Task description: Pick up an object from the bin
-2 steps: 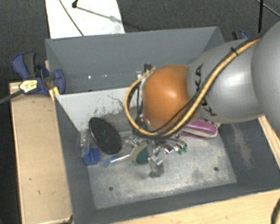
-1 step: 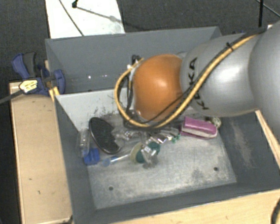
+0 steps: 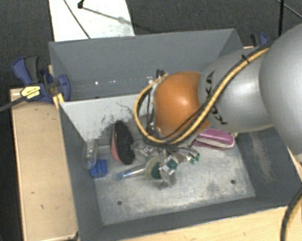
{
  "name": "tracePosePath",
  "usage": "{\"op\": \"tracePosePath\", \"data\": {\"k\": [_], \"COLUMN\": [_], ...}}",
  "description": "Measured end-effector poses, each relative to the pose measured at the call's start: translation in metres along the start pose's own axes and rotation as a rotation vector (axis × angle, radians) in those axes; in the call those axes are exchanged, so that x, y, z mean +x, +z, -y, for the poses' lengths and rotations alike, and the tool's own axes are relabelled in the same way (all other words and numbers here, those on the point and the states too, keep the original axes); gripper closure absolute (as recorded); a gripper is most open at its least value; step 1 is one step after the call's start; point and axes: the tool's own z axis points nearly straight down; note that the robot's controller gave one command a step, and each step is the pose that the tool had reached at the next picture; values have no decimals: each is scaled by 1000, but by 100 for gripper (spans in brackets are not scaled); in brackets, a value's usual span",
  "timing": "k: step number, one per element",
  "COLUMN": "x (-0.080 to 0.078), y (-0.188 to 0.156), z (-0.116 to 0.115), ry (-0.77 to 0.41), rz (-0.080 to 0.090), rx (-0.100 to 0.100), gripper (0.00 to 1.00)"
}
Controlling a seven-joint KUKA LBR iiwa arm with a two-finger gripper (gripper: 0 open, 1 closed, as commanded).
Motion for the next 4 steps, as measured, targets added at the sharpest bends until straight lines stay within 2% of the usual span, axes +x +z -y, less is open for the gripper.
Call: {"op": "tracePosePath", "data": {"k": [1, 2, 3, 4], "x": [-1, -2, -4, -7], "y": [-1, -3, -11, -77], "z": [0, 1, 1, 2], "ry": [3, 6, 10, 15], "rz": [3, 7, 2, 4], "rx": [0, 1, 0, 2], "gripper": [0, 100, 100, 100]}}
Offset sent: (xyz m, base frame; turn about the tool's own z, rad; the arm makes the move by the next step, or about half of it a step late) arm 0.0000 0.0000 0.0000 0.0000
